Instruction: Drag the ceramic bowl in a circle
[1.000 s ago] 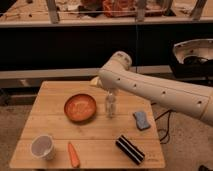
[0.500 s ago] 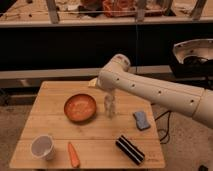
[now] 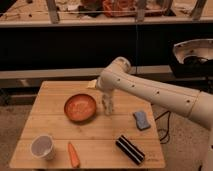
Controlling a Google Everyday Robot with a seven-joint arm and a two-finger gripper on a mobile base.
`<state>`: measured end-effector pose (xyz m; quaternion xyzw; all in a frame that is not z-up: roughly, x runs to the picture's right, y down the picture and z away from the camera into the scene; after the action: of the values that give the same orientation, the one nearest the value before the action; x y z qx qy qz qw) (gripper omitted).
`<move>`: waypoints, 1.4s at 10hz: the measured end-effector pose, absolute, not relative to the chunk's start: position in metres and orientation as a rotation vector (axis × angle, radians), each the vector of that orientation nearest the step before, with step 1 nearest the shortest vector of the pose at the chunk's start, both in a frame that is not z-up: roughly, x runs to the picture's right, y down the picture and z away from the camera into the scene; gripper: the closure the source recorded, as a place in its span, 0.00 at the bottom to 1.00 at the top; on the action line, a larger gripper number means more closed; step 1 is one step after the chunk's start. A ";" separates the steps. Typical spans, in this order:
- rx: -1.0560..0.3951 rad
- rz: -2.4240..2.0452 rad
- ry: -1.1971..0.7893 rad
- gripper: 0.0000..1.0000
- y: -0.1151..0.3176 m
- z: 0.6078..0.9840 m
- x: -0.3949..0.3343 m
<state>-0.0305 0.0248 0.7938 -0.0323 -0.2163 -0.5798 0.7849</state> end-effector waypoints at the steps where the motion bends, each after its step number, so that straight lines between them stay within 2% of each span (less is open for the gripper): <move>1: -0.061 -1.265 -0.484 0.20 0.029 0.803 -0.035; 8: -0.033 -1.299 -0.572 0.20 0.051 0.842 -0.047; 14: -0.036 -1.302 -0.590 0.20 0.054 0.840 -0.048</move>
<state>-0.0481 0.0537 0.8404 -0.0166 -0.2705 -0.5971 0.7551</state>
